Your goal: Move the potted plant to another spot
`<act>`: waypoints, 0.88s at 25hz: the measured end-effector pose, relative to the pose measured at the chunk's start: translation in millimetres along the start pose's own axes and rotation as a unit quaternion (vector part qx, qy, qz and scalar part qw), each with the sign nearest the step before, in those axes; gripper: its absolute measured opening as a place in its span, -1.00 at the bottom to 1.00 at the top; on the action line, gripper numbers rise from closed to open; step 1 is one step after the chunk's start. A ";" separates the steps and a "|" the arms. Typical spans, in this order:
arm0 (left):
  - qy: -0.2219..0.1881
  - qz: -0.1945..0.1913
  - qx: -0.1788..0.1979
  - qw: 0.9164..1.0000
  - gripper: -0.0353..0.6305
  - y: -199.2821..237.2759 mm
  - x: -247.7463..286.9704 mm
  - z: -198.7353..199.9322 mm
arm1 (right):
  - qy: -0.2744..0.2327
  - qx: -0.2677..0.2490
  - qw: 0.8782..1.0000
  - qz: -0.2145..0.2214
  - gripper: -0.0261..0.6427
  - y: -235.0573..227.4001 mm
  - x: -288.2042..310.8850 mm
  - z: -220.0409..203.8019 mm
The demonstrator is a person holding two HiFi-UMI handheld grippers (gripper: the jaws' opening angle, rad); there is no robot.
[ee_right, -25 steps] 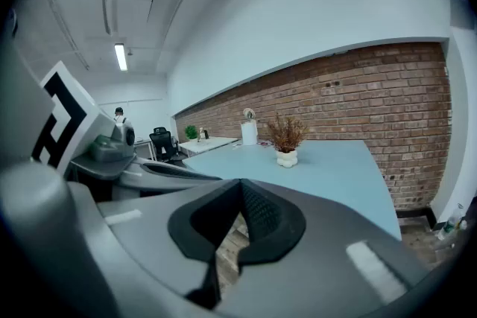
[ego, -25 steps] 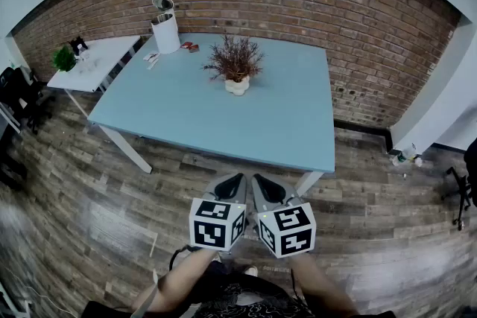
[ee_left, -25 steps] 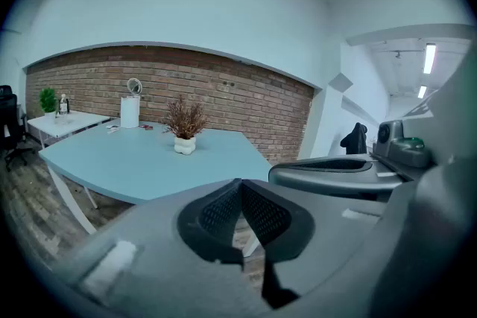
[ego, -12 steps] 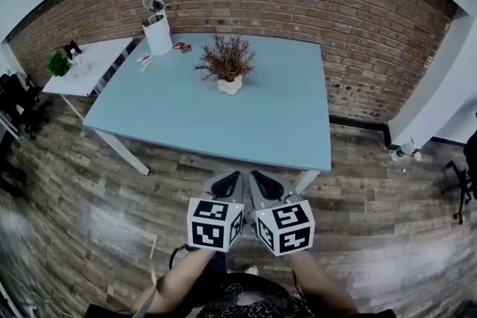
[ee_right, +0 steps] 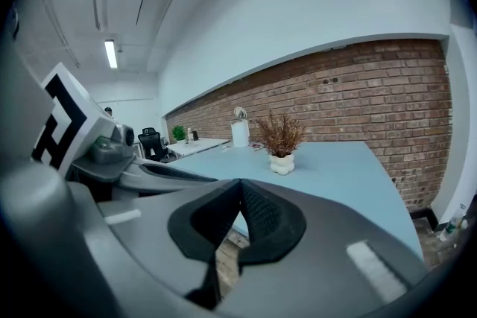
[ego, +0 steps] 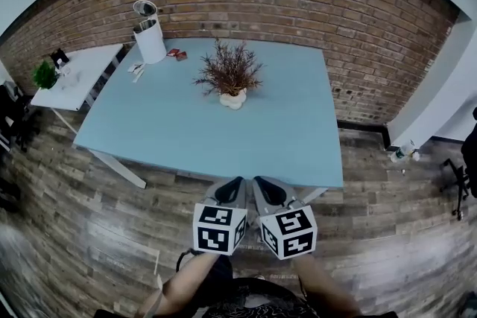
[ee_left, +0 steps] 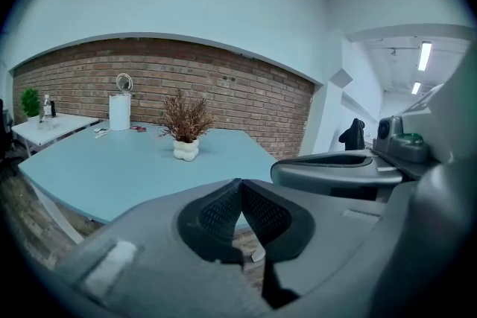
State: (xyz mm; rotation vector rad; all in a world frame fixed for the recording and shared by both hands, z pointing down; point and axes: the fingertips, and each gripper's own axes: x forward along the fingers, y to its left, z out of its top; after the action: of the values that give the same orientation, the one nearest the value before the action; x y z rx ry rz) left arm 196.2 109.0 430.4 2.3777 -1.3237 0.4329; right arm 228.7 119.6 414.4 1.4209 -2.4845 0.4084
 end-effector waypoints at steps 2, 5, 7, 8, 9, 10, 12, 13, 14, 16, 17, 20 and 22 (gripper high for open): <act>0.004 -0.008 0.001 1.000 -0.92 17.1 10.7 6.6 | 0.003 0.001 1.000 -0.001 -0.93 -0.5 21.3 7.3; 0.010 -0.021 0.004 1.000 -0.92 43.1 23.7 17.5 | 0.010 -0.001 1.000 -0.009 -0.92 2.2 52.3 18.9; 0.011 -0.028 0.009 0.999 -0.92 59.1 32.2 26.5 | 0.013 0.000 1.000 -0.018 -0.92 2.5 72.0 26.8; 0.012 -0.033 0.013 0.999 -0.92 66.0 36.4 30.9 | 0.015 0.001 1.000 -0.023 -0.92 1.7 81.2 30.2; 0.014 -0.038 0.019 0.999 -0.92 72.3 40.4 34.9 | 0.017 0.003 0.999 -0.029 -0.92 0.4 89.5 33.4; 0.015 -0.043 0.024 0.999 -0.92 77.9 44.0 38.7 | 0.018 0.006 0.999 -0.034 -0.92 -0.9 97.0 36.5; 0.017 -0.051 0.032 0.998 -0.92 88.7 50.2 44.6 | 0.018 0.015 0.999 -0.043 -0.92 -3.5 109.8 42.3; 0.018 -0.055 0.033 0.998 -0.92 93.8 52.9 46.5 | 0.018 0.017 0.999 -0.048 -0.92 -4.9 115.9 44.5; 0.019 -0.059 0.034 0.998 -0.92 98.5 55.3 48.1 | 0.021 0.016 0.998 -0.054 -0.92 -6.4 121.8 45.8; 0.020 -0.066 0.038 0.997 -0.92 107.6 59.5 50.7 | 0.032 0.009 0.997 -0.068 -0.91 -10.4 133.4 46.2; 0.020 -0.069 0.039 0.997 -0.92 111.8 61.5 52.5 | 0.037 0.004 0.996 -0.076 -0.87 -13.2 138.8 46.7; 0.020 -0.080 0.038 0.996 -0.92 123.5 67.7 56.6 | 0.038 0.006 0.994 -0.098 -0.79 -23.7 152.4 50.5; 0.022 -0.082 0.034 0.996 -0.92 133.2 71.8 56.0 | 0.038 0.010 0.993 -0.109 -0.74 -30.3 159.5 51.3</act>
State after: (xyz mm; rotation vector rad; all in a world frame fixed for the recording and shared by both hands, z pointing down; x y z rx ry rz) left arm 122.9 -34.6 436.7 2.4939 -1.1005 0.4874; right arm 172.4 -40.7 426.0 1.6311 -2.2430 0.4341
